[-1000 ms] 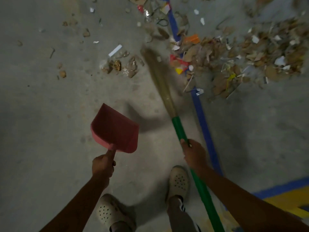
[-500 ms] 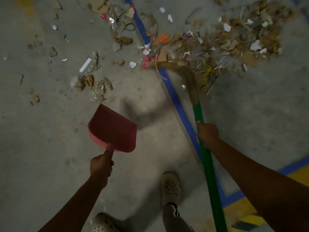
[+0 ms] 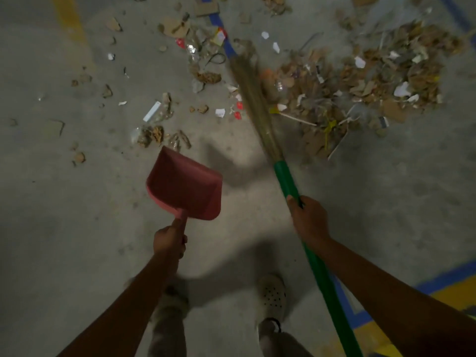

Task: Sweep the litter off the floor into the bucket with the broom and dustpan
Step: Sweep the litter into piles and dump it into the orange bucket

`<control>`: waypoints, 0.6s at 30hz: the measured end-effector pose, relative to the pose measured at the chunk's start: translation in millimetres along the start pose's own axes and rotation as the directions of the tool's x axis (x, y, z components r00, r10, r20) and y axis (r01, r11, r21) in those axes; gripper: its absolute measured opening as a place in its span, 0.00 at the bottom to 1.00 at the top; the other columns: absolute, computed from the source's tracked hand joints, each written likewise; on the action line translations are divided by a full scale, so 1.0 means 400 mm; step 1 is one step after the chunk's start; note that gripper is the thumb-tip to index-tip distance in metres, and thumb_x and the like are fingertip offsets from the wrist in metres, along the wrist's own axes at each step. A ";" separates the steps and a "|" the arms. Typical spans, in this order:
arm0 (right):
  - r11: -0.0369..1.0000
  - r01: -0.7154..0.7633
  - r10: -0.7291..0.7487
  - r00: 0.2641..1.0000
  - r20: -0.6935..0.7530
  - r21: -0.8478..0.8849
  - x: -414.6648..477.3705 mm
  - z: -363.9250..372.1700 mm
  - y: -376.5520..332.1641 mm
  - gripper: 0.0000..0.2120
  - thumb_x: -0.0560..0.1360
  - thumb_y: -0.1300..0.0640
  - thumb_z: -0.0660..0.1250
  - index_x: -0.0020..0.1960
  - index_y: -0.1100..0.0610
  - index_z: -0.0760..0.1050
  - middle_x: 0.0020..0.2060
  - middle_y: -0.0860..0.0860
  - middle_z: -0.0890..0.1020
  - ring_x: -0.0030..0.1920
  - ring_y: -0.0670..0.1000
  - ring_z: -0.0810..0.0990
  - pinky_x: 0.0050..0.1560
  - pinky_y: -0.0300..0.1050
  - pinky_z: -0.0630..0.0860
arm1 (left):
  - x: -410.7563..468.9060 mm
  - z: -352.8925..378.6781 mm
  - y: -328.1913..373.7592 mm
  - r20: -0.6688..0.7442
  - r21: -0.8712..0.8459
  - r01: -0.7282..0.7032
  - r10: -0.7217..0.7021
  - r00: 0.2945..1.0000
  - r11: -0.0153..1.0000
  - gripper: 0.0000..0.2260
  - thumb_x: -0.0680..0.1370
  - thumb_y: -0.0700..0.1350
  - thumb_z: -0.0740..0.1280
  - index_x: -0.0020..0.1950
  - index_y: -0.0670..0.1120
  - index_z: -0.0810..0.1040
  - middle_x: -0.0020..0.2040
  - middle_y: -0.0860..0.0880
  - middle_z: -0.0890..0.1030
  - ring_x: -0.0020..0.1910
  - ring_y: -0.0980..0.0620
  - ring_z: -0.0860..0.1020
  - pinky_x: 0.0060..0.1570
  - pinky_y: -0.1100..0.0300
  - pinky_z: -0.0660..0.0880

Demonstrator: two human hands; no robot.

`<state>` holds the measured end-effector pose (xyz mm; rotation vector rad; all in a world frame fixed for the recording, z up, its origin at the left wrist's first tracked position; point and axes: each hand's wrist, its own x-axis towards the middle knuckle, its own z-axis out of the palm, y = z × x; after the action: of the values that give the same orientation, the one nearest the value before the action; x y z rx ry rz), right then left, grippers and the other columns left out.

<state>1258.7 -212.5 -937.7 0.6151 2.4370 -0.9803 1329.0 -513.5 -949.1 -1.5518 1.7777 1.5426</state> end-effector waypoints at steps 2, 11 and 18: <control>0.996 0.055 -0.047 0.993 0.107 -0.070 -0.028 0.062 -0.049 0.19 0.82 0.45 0.62 0.38 0.56 0.73 0.32 0.53 0.77 0.34 0.54 0.76 0.31 0.44 0.67 | 0.021 -0.047 -0.018 -0.014 0.013 0.025 -0.024 1.000 1.000 0.23 0.81 0.60 0.65 0.39 0.40 0.76 0.31 0.42 0.75 0.25 0.49 0.68 0.27 0.60 0.63; 0.907 0.198 -0.008 0.890 0.456 -0.371 -0.077 0.401 -0.241 0.19 0.80 0.40 0.62 0.39 0.53 0.72 0.34 0.50 0.77 0.36 0.52 0.78 0.30 0.43 0.69 | 0.189 -0.335 -0.088 -0.051 -0.027 0.127 -0.128 0.990 0.992 0.29 0.71 0.67 0.73 0.36 0.40 0.76 0.29 0.42 0.72 0.23 0.50 0.66 0.25 0.59 0.64; 0.940 -0.222 0.293 0.914 0.280 -0.258 0.014 0.513 -0.298 0.24 0.79 0.44 0.68 0.49 0.67 0.79 0.36 0.59 0.83 0.33 0.57 0.82 0.37 0.49 0.81 | 0.333 -0.535 -0.089 -0.041 -0.031 0.135 -0.137 0.990 0.990 0.28 0.74 0.65 0.71 0.44 0.38 0.79 0.29 0.45 0.73 0.23 0.52 0.66 0.24 0.61 0.63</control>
<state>1236.1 -436.8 -1011.8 0.6298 2.0779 -0.6324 1394.3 -755.6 -993.5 -1.6940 1.6410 1.4868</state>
